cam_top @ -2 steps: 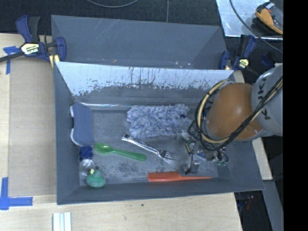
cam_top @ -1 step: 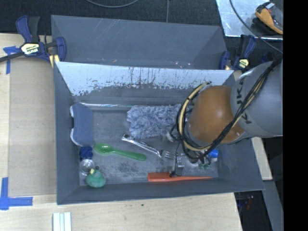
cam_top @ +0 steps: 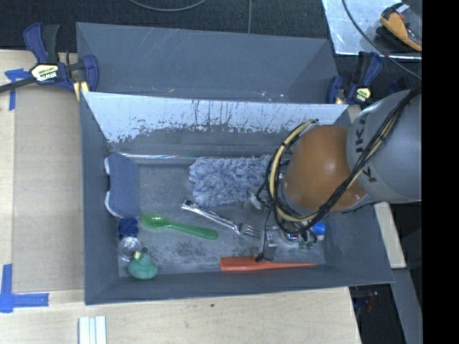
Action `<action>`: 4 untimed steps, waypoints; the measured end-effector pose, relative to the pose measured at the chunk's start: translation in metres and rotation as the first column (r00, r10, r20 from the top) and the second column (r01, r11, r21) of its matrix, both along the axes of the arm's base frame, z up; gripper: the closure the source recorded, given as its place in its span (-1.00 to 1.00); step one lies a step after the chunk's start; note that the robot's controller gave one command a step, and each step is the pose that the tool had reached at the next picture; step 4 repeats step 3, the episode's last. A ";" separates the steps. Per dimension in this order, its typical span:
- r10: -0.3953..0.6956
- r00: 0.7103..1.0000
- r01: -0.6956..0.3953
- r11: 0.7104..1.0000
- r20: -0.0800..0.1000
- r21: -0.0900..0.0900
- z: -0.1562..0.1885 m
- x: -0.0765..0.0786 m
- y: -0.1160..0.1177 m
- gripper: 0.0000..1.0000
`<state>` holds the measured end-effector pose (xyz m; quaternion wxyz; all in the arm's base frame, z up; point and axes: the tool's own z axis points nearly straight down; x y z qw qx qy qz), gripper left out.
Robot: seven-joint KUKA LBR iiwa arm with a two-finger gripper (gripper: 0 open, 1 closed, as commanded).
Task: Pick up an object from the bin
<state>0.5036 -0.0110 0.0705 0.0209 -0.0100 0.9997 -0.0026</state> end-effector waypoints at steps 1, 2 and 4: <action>-0.016 1.000 0.016 1.000 0.004 0.002 0.000 0.007 -0.003 -1.00; 0.003 1.000 -0.003 1.000 0.007 0.000 0.001 -0.018 0.030 1.00; 0.003 1.000 -0.003 1.000 0.007 0.000 0.001 -0.018 0.030 1.00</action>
Offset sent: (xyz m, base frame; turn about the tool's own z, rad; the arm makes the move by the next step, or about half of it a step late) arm -0.0205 0.0305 -0.0005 -0.0015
